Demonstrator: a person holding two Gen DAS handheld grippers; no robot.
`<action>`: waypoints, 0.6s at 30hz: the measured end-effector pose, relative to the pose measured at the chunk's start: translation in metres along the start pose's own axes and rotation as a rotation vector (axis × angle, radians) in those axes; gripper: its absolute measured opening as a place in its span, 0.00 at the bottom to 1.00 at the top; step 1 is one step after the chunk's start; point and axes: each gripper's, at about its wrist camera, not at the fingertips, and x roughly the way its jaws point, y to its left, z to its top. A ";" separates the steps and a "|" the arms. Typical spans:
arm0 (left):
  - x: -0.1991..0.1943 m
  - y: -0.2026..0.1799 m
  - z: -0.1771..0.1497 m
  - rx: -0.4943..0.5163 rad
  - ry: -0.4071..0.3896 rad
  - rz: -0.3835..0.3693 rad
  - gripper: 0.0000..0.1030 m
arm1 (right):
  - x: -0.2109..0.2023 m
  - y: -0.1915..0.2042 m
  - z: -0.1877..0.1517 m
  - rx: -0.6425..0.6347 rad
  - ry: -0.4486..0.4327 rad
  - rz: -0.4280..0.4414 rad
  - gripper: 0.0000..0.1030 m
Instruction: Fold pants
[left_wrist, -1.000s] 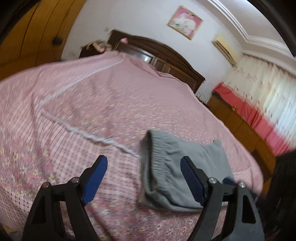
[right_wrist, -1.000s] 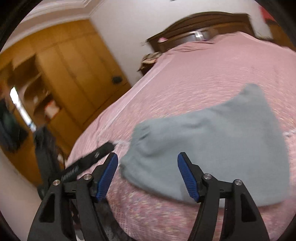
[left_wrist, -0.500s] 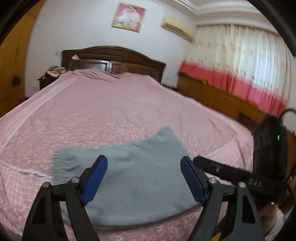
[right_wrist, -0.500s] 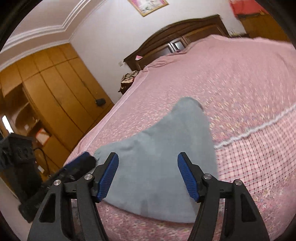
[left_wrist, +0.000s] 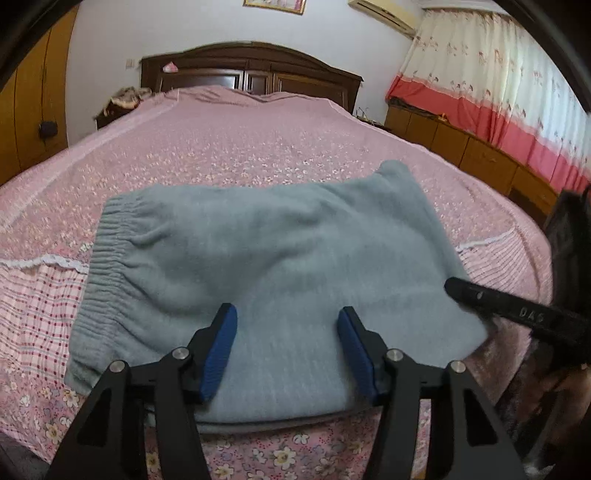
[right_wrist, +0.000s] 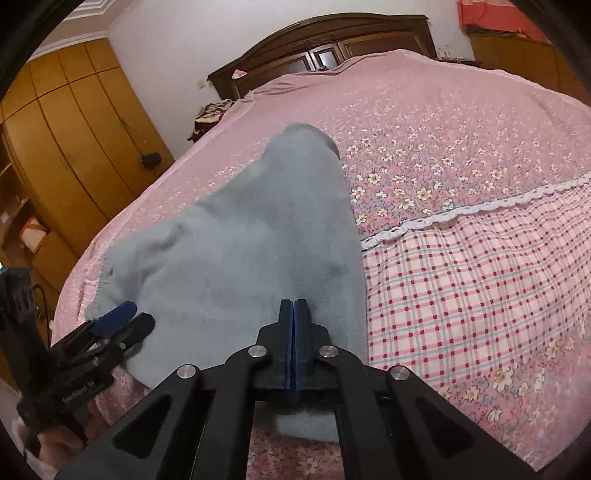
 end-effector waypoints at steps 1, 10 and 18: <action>0.002 -0.005 0.001 0.022 0.001 0.015 0.59 | 0.001 0.000 0.000 0.002 -0.001 0.006 0.02; -0.001 0.011 -0.006 -0.007 -0.018 -0.004 0.60 | -0.005 -0.010 -0.012 -0.012 -0.039 0.037 0.02; -0.006 0.014 -0.011 -0.010 -0.028 0.002 0.65 | -0.011 -0.016 -0.013 0.022 -0.051 0.078 0.02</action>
